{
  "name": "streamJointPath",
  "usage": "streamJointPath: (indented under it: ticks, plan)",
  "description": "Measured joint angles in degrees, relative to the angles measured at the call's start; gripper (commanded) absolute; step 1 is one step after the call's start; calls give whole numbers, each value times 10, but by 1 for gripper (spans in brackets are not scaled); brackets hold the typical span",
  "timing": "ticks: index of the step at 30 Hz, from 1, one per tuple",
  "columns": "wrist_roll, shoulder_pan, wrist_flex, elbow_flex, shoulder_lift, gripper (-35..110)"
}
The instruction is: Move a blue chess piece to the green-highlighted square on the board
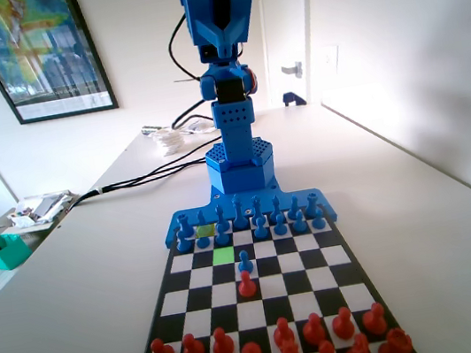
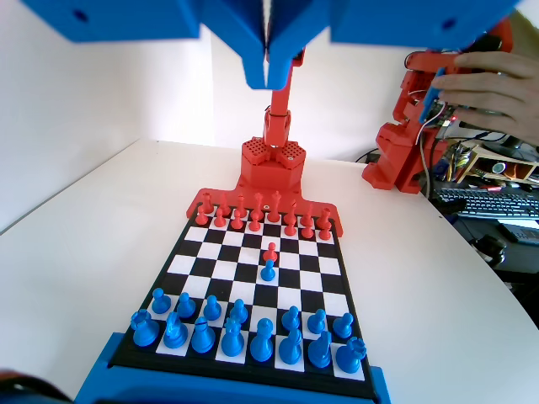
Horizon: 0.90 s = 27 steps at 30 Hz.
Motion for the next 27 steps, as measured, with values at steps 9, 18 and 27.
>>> streamJointPath:
  ticks: [9, 18, 27]
  plan:
    - [0, 0, 0, 0, 11, 1]
    - [0, 0, -7, 0, 11, 1]
    - [3, 10, 4, -9, -23, 1]
